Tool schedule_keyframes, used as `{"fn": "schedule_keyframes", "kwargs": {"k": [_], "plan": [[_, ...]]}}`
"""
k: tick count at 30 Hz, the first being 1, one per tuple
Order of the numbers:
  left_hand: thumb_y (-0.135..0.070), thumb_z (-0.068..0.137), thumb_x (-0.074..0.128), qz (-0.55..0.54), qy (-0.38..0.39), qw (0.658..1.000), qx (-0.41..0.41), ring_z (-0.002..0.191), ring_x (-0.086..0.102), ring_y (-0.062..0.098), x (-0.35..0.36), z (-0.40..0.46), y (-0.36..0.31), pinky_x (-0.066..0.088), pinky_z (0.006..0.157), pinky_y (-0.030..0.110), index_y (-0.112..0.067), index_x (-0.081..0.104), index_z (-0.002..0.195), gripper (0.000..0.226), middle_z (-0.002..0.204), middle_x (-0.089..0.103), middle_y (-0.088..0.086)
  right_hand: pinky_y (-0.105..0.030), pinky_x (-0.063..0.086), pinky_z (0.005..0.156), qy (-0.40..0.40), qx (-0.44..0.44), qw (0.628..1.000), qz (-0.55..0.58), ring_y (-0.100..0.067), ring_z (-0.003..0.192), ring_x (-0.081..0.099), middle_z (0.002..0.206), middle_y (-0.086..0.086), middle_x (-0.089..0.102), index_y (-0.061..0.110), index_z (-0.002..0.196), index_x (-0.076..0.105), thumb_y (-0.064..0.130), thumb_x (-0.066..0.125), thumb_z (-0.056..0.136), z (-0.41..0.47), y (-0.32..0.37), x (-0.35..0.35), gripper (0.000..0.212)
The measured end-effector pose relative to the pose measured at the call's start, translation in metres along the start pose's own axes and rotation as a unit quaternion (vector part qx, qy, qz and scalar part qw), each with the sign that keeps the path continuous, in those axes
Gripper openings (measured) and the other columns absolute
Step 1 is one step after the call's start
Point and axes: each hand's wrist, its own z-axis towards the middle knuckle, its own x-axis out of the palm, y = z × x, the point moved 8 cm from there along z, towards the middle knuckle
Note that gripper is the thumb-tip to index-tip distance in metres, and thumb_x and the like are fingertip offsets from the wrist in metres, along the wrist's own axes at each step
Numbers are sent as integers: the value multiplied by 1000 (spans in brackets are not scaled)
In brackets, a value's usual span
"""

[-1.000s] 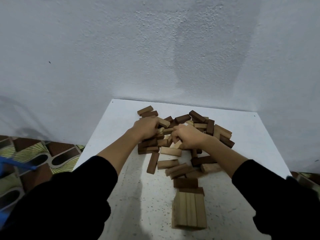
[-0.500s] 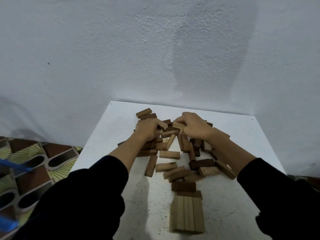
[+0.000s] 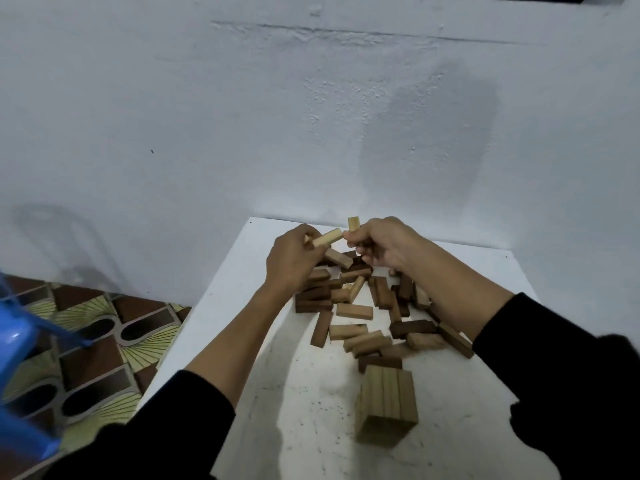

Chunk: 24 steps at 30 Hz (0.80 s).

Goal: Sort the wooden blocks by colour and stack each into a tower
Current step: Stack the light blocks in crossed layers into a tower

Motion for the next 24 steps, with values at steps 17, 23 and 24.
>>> {"fn": "schedule_keyframes", "kwargs": {"k": [17,23,24], "plan": [[-17,99,40,-167,118,974,-95,61,44,9,-30,-105,71,39,52,20,-5,36,96,13,79,42,5,-27,26,52,-48,-230,892,-387,-21,62,40,65,-6,42,11,58,40,10,56,81,-108,10,88,28],[-6,93,48,-107,117,980,-119,60,51,5,-33,-135,113,39,59,17,-12,55,79,17,70,59,-6,-24,37,50,-49,-167,958,-227,-15,61,51,66,-1,55,3,75,64,9,58,84,-120,-74,131,12],[-6,91,53,-96,95,984,-121,59,53,2,-36,-136,118,39,57,16,-14,60,81,15,70,62,-7,-24,41,52,-58,-150,969,-190,-13,63,53,68,-1,57,4,79,66,11,58,86,-120,-91,135,13]]}}
